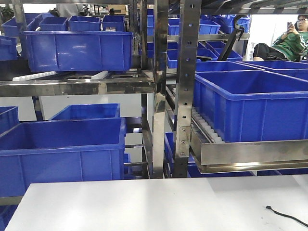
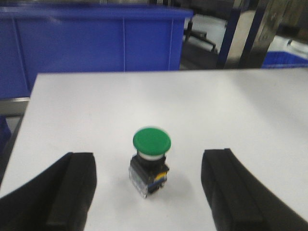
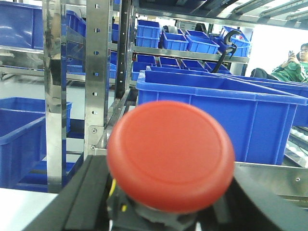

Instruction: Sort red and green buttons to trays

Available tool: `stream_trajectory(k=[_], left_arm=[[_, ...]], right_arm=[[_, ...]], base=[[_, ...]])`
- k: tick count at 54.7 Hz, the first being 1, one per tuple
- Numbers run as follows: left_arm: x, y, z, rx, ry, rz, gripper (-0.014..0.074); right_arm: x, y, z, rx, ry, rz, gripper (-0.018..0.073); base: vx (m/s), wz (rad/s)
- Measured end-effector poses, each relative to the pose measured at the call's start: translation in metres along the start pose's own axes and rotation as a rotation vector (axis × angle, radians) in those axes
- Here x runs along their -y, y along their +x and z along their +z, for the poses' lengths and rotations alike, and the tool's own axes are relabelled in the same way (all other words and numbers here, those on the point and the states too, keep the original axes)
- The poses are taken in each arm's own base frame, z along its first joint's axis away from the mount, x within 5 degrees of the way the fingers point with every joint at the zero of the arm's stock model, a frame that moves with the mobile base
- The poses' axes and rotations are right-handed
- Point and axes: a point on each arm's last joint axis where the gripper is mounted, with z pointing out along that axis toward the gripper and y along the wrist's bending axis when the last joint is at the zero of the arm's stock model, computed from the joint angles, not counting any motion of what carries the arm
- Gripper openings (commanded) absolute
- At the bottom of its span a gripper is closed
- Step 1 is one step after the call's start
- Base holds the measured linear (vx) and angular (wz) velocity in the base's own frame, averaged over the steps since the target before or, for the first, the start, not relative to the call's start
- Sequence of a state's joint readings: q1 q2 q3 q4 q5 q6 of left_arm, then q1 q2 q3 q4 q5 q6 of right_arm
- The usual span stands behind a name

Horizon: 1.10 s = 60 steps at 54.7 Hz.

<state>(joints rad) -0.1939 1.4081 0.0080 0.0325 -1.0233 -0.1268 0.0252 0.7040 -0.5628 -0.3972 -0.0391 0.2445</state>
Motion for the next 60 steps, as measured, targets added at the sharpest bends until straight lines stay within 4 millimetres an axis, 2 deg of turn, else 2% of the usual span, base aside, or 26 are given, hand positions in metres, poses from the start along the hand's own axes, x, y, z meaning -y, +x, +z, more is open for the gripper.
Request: stream_trajectory(k=[12,19,39,52,57,60], left_arm=[[-0.005,0.039,0.026,-0.206,-0.022,-0.009,0.0578],[-0.007,0.052,0.044,-0.267,-0.027,0.007,0.0578],[-0.007,0.062,0.090,-0.264,0.001,0.030,0.0578],[-0.007,0.062,0.116,-0.203,0.010,0.035,0.0574],[-0.007,0.062,0.123,-0.187,0.023,0.037,0.0540],[-0.006,0.062,0.127,-0.180,0.033,0.039,0.0489]], right_arm=[[0.000,0.000,0.000,0.000,0.000,0.000,-0.0008],[0.000,0.000,0.000,0.000,0.000,0.000,-0.0008],[-0.001,-0.003,0.000,0.036,-0.009,0.000,-0.0008],[-0.002,-0.008,0.000,0.083,-0.021,-0.001,-0.0008],[-0.002,-0.008,0.000,0.087,-0.022,-0.001,-0.0008],[-0.002,-0.008,0.000,0.088,-0.022,-0.001,-0.0008]], base=[[0.00,0.00],[0.00,0.00],[0.00,0.00],[0.00,0.00],[0.00,0.00],[0.00,0.00]])
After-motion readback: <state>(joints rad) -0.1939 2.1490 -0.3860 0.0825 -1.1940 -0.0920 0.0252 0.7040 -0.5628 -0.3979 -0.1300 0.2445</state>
